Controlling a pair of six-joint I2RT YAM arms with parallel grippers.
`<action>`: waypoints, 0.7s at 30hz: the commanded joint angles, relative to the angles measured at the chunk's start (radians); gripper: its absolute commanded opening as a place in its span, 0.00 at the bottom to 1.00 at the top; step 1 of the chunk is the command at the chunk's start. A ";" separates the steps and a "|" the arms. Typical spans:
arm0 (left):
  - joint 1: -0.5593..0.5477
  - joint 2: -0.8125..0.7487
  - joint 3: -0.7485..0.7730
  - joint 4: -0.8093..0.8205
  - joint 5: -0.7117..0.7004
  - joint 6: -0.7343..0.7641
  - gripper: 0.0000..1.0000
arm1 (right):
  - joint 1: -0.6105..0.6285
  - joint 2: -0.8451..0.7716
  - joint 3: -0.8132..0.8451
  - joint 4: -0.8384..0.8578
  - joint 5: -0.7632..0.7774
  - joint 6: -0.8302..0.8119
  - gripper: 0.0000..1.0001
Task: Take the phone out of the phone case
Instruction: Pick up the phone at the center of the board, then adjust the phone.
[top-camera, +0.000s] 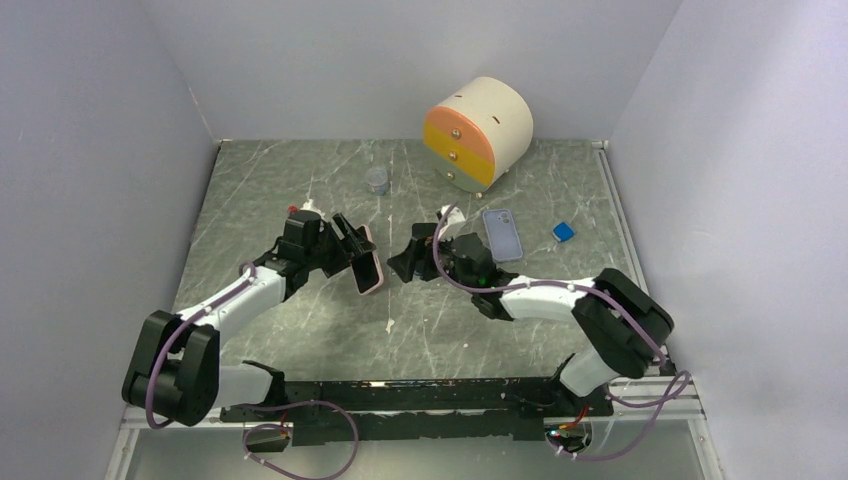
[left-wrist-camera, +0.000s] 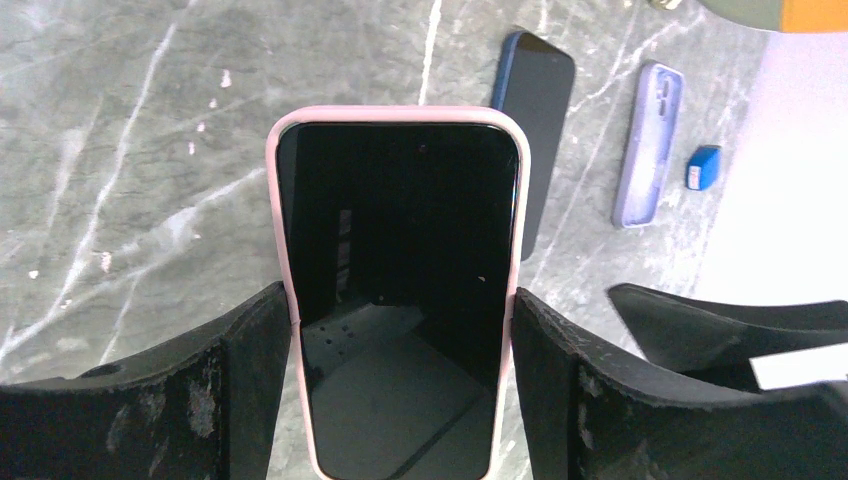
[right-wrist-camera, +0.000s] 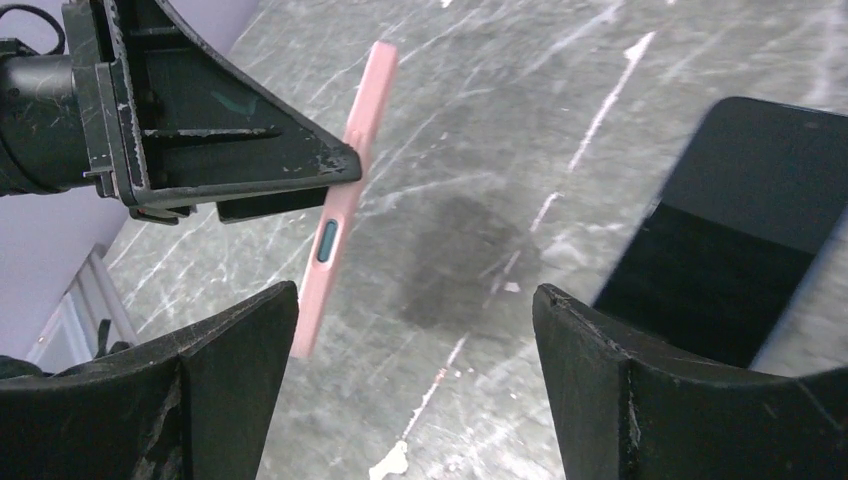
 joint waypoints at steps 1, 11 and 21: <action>-0.003 -0.047 -0.008 0.142 0.064 -0.038 0.02 | 0.024 0.063 0.093 0.080 -0.028 0.030 0.88; -0.004 -0.047 -0.052 0.232 0.071 -0.053 0.03 | 0.061 0.200 0.194 0.047 -0.058 0.069 0.73; -0.005 -0.067 -0.056 0.251 0.074 -0.014 0.06 | 0.075 0.221 0.215 0.038 -0.090 0.055 0.42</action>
